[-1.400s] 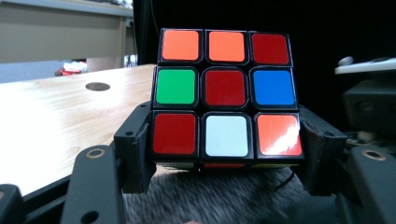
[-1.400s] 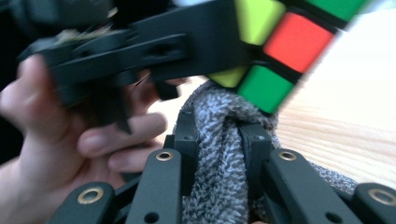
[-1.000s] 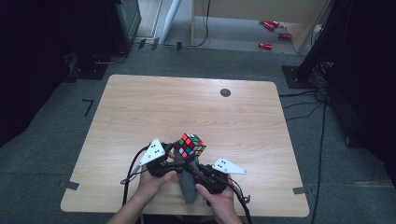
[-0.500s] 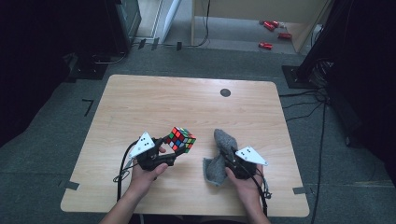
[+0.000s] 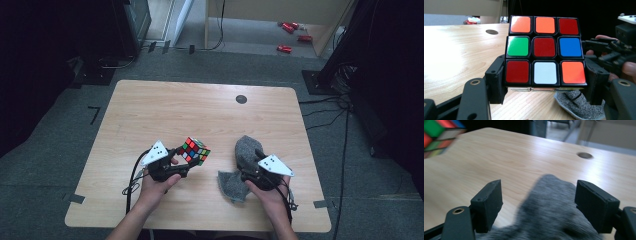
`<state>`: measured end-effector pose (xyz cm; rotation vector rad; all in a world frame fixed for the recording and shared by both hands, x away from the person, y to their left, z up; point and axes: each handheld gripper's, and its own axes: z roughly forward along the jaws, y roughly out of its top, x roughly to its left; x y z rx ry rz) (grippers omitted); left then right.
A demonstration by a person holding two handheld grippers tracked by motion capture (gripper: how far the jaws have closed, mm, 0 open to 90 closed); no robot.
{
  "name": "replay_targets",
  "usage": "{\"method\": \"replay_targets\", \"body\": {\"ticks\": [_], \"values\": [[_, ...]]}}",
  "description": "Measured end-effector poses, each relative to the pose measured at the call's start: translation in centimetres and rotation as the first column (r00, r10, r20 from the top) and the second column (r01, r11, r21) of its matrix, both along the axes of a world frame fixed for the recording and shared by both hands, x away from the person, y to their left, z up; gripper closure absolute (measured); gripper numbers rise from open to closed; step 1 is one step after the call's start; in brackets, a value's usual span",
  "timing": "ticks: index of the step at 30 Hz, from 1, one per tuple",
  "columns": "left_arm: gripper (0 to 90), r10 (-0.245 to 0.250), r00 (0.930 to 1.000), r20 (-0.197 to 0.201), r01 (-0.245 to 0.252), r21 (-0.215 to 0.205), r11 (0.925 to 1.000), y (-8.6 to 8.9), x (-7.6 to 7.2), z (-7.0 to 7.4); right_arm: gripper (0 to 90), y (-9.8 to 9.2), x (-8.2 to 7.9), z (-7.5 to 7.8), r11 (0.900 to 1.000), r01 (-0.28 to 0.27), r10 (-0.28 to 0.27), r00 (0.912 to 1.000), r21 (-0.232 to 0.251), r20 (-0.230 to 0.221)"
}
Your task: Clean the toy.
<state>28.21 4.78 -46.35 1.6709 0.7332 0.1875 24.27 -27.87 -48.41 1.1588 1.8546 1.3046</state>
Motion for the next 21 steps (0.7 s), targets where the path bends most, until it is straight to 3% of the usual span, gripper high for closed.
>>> {"method": "replay_targets", "body": {"ticks": [3, 7, 9, 13, 16, 21], "values": [[34.7, -0.008, 1.0, -0.005, 0.008, 0.0, 1.0, -0.1, 0.0, 0.1, 20.4, 1.9, -0.5, 0.1, 0.995, -0.097, 0.098, 0.9946, -0.02, 0.034], [34.7, -0.018, 0.9993, -0.031, 0.019, 0.003, 0.9998, -0.5, -0.1, 0.0, 19.4, 4.2, -1.4, 0.3, 0.976, -0.214, 0.217, 0.9731, -0.041, 0.078], [34.7, -0.031, 0.9988, -0.039, 0.031, 0.008, 0.9995, -0.8, -0.1, 0.0, 17.8, 5.0, -1.7, 0.2, 0.969, -0.232, 0.24, 0.965, -0.082, 0.105], [34.7, -0.065, 0.9969, -0.045, 0.066, 0.008, 0.9978, -1.3, -0.4, 0.2, 17.1, 6.2, -2.0, -0.2, 0.952, -0.273, 0.294, 0.9406, -0.137, 0.17], [34.6, -0.081, 0.995, -0.057, 0.082, 0.006, 0.9966, -1.6, -0.5, 0.2, 17.1, 6.9, -2.1, -0.5, 0.946, -0.286, 0.312, 0.9331, -0.156, 0.18], [34.6, -0.101, 0.9906, -0.092, 0.104, 0.02, 0.9944, -2.1, -0.5, 0.0, 17.1, 7.6, -2.4, -0.6, 0.942, -0.274, 0.314, 0.9232, -0.192, 0.222]]}}
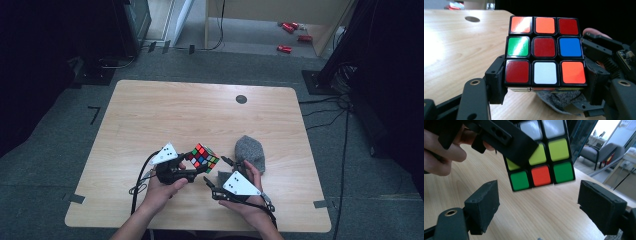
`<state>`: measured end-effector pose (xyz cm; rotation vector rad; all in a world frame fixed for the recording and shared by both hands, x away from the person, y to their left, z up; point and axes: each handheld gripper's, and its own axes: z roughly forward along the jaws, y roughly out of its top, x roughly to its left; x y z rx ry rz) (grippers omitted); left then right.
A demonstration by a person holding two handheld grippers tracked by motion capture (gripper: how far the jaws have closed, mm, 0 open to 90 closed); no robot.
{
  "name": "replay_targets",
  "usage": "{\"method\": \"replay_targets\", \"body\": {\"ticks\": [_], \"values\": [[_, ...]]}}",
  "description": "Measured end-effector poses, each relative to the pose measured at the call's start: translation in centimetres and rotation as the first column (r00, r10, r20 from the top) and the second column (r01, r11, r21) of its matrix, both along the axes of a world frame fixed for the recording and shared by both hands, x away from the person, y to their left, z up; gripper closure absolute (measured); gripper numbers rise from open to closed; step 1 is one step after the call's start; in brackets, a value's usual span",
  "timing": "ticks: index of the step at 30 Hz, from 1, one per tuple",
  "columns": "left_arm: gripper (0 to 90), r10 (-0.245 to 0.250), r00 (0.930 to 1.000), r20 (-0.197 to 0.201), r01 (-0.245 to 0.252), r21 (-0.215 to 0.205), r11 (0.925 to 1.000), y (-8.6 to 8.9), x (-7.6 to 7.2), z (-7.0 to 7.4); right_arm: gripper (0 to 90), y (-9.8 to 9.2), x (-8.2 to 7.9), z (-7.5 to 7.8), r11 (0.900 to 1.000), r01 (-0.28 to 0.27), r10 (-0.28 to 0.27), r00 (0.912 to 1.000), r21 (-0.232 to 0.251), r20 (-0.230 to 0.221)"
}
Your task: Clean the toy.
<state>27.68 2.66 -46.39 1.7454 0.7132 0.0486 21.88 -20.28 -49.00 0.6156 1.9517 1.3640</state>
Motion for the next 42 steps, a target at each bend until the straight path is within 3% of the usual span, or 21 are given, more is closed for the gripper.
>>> {"method": "replay_targets", "body": {"ticks": [6, 9, 11, 15, 20, 24, 29, 34, 36, 38, 42], "values": [[34.6, -0.053, 0.9982, -0.027, 0.054, 0.025, 0.9982, -0.9, -0.4, 0.1, 23.6, 0.6, -0.1, -0.3, 0.998, 0.022, -0.018, 0.9975, -0.064, 0.068], [34.5, -0.058, 0.9973, -0.045, 0.06, 0.042, 0.9973, -1.2, -0.4, 0.1, 31.8, 0.8, -0.3, -0.3, 0.997, 0.027, -0.019, 0.9949, -0.076, 0.099], [34.5, -0.062, 0.9962, -0.061, 0.065, 0.042, 0.997, -1.2, -0.3, 0.0, 32.4, 0.7, -0.4, -0.3, 0.996, 0.026, -0.017, 0.9944, -0.091, 0.105], [33.4, -0.072, 0.9943, -0.079, 0.075, 0.038, 0.9965, -1.2, -0.1, -0.2, 33.8, 0.5, -0.4, -0.4, 0.995, 0.02, -0.012, 0.9961, -0.093, 0.088], [26.8, -0.05, 0.9987, -0.001, 0.05, 0.04, 0.9979, -0.8, -0.2, 0.1, 34.2, 0.0, -0.4, -0.4, 0.994, 0.025, -0.018, 0.9978, -0.109, 0.063], [19.8, -0.016, 0.9991, 0.039, 0.014, 0.043, 0.999, 0.0, 0.0, 0.0, 34.3, -1.1, 0.1, -0.4, 0.995, 0.054, -0.052, 0.9983, -0.085, 0.027], [20.5, 0.037, 0.9988, 0.033, -0.038, 0.043, 0.9983, 1.1, 0.7, -0.4, 34.3, -2.3, 0.7, -0.5, 0.993, 0.096, -0.097, 0.9952, -0.065, -0.009], [23.1, 0.017, 0.9989, 0.044, -0.02, 0.062, 0.9979, 1.5, 0.7, -0.4, 34.3, -2.8, 0.9, 0.0, 0.994, 0.111, -0.112, 0.9934, -0.02, -0.027], [22.9, 0.009, 0.9982, 0.059, -0.014, 0.082, 0.9965, 1.4, 0.5, -0.4, 34.3, -2.9, 0.9, 0.2, 0.993, 0.113, -0.114, 0.993, -0.015, -0.031], [19.9, -0.003, 0.9966, 0.083, -0.008, 0.13, 0.9914, 1.1, 0.3, -0.6, 34.2, -3.2, 0.8, 0.6, 0.995, 0.101, -0.1, 0.994, 0.01, -0.044], [14.2, -0.034, 0.9895, 0.14, -0.001, 0.247, 0.969, 0.1, -0.3, -1.2, 34.2, -3.6, 0.7, 1.4, 0.992, 0.098, -0.089, 0.9904, 0.078, -0.105]]}}
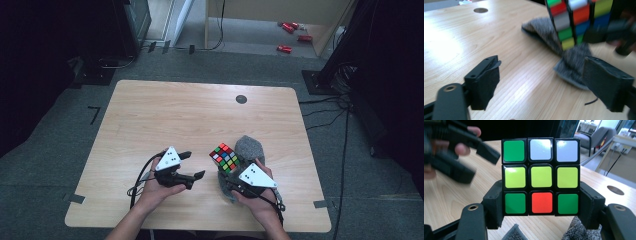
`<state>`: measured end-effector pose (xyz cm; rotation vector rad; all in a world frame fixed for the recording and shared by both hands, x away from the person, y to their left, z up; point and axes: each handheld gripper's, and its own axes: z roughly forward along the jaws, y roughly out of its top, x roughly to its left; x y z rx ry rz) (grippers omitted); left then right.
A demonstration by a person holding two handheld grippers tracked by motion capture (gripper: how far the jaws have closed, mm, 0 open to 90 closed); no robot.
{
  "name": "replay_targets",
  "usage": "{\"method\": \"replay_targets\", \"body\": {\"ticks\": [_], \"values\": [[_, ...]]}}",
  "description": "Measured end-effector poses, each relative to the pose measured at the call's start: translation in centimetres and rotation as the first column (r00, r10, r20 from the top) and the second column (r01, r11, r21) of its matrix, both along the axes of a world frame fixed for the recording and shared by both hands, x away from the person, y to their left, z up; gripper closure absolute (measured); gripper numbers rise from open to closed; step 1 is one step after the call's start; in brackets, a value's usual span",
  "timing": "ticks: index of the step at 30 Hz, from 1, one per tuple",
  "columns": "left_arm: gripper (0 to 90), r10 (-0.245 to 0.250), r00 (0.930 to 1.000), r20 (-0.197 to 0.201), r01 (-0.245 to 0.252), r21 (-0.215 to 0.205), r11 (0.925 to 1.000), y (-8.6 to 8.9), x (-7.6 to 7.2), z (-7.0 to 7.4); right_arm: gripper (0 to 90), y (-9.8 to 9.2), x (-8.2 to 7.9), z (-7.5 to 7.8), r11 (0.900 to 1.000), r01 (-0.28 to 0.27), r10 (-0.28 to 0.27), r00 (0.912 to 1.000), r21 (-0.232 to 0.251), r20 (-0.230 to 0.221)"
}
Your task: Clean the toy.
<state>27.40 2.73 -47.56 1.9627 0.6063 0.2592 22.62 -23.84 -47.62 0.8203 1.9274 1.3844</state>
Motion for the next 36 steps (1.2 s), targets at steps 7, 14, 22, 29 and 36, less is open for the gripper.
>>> {"method": "replay_targets", "body": {"ticks": [7, 14, 22, 29, 36], "values": [[13.7, -0.053, 0.9977, 0.041, 0.052, 0.035, 0.998, -0.9, -0.6, -0.3, 34.2, 0.2, -0.2, 1.1, 0.998, -0.009, 0.014, 0.9974, 0.069, -0.071], [14.0, -0.086, 0.9906, 0.106, 0.083, 0.029, 0.9961, -1.2, -1.2, -0.2, 34.2, 0.4, -0.5, 2.0, 0.986, -0.008, 0.029, 0.992, 0.164, -0.123], [14.4, -0.097, 0.9711, 0.218, 0.087, 0.056, 0.9947, -1.8, -1.9, -0.5, 34.2, 0.9, -0.6, 2.2, 0.974, -0.013, 0.055, 0.9828, 0.228, -0.176], [14.6, -0.092, 0.9466, 0.309, 0.075, 0.066, 0.995, -1.8, -2.1, -0.7, 34.2, 1.5, -0.5, 1.9, 0.968, -0.026, 0.099, 0.9534, 0.249, -0.285], [15.0, -0.113, 0.9122, 0.394, 0.081, 0.096, 0.9921, -2.1, -2.4, -1.1, 34.2, 2.0, -0.5, 1.9, 0.976, -0.032, 0.108, 0.9301, 0.216, -0.351]]}}
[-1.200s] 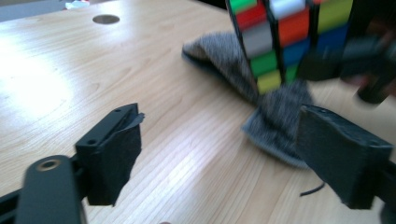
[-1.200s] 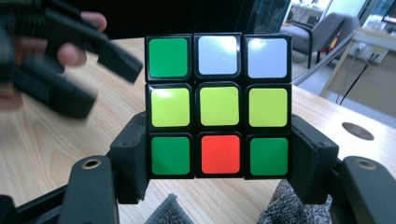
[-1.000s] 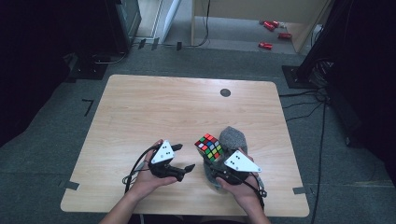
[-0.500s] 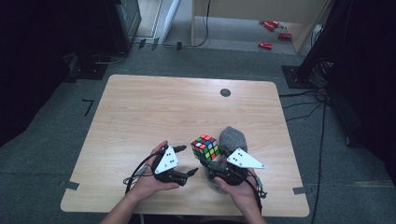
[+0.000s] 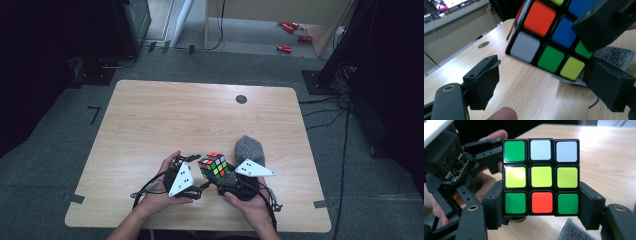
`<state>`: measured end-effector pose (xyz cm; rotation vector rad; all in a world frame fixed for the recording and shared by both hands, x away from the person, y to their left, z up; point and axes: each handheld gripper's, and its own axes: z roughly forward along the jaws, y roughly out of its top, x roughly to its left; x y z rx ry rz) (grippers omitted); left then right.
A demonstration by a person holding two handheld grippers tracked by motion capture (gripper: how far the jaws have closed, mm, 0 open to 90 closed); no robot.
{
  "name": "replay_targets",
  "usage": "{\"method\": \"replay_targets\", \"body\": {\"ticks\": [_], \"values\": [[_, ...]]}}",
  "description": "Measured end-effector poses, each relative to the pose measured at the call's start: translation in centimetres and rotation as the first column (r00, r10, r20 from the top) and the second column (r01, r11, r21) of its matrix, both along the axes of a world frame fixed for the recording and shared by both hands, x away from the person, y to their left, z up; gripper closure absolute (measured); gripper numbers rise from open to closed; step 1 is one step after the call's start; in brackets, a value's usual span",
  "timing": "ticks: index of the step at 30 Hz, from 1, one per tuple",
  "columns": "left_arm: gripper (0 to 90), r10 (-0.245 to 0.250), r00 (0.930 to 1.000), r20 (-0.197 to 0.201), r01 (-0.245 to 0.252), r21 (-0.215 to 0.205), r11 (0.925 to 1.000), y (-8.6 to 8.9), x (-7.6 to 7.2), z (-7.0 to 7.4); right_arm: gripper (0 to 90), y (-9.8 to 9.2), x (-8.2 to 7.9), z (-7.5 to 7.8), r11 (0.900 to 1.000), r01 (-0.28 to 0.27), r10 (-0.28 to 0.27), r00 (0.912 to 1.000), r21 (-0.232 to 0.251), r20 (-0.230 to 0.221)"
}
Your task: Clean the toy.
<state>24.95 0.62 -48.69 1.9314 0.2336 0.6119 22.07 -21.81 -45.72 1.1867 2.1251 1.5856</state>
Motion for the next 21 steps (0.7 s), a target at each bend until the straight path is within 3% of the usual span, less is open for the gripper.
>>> {"method": "replay_targets", "body": {"ticks": [4, 8, 11, 16, 18, 21], "values": [[14.9, -0.017, 0.9991, 0.039, 0.017, -0.001, 0.9999, -0.14, -0.22, -0.06, 34.1, 0.35, 0.13, 0.03, 0.999, -0.019, 0.018, 0.998, -0.026, -0.061], [15.3, -0.036, 0.9985, 0.042, 0.036, 0.005, 0.9993, -0.38, -0.37, -0.27, 34.1, 0.68, 0.16, 0.01, 0.999, -0.038, 0.035, 0.9954, -0.039, -0.089], [20.5, -0.053, 0.9979, 0.038, 0.053, 0.002, 0.9986, -0.39, -0.51, -0.3, 34.1, 0.98, 0.07, -0.02, 0.998, -0.052, 0.048, 0.9926, -0.04, -0.112], [25.1, -0.06, 0.9971, 0.047, 0.06, 0.003, 0.9982, -0.33, -0.78, -0.17, 33.7, 0.7, 0.34, -0.04, 0.998, -0.057, 0.056, 0.9874, 0.004, -0.148], [32.0, -0.058, 0.9977, 0.036, 0.058, 0.005, 0.9983, -0.39, -0.93, -0.12, 32.3, 0.56, 0.44, -0.11, 0.999, -0.04, 0.043, 0.9877, 0.019, -0.15], [32.7, -0.046, 0.9989, 0.005, 0.046, -0.02, 0.9987, -0.22, -0.8, 0.1, 30.9, 0.37, 0.48, 0.0, 0.998, -0.049, 0.053, 0.9887, 0.029, -0.14]]}}
